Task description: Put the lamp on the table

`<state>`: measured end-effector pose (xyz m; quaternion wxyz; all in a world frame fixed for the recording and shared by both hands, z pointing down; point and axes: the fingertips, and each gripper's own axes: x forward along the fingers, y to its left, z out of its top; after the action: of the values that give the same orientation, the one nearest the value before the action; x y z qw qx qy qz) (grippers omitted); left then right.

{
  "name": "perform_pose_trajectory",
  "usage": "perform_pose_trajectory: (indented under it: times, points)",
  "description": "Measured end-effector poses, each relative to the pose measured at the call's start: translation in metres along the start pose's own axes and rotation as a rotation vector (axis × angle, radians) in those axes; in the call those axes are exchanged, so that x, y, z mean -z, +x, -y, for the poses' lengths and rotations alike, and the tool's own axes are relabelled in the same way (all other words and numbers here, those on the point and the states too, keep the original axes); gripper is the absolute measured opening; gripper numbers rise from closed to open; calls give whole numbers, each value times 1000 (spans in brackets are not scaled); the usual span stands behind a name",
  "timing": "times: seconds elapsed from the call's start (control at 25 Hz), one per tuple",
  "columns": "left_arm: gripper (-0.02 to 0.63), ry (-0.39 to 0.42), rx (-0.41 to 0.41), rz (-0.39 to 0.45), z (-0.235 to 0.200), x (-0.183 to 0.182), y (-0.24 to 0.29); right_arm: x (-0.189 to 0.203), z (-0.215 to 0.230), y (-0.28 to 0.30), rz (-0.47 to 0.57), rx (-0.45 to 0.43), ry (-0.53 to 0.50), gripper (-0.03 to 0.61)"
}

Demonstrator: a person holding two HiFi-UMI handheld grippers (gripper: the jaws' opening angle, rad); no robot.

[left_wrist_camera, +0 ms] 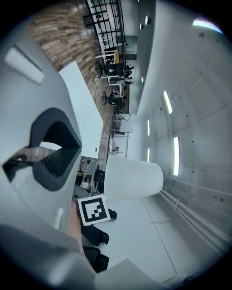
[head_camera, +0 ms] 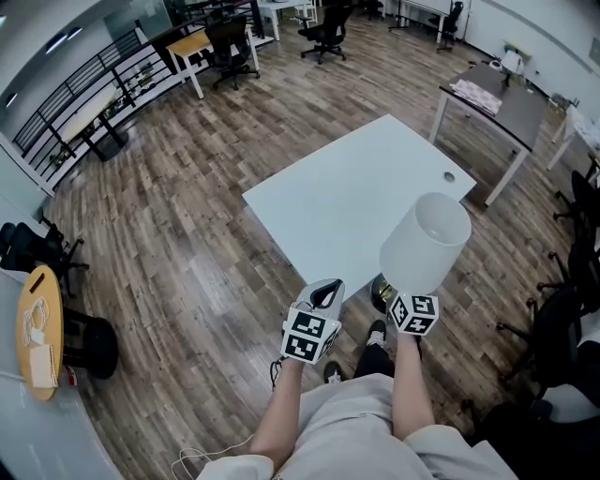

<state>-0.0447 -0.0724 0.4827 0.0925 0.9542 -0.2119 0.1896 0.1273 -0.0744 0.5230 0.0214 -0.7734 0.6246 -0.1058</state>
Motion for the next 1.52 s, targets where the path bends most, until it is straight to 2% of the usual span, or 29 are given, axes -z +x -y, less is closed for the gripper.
perform_pose_trajectory:
  times: [0.44,0.76,1.24,1.4,1.52]
  points:
    - [1,-4,19,13,16,3,-5,-7,-7,-11,20,-28,-7,164]
    - [2,20,60,8,28,5,13,-9,13,-23,39,13,-8,164]
    - [2,50,164,-5,58,-2,39,-18,43,-37,45,71,-22,164]
    - [2,64,170,-16,61,0,40,-19,42,-36,50,65,-17,164]
    - [2,25,156,11,55,-3,38,-17,39,-34,46,60,-13,164]
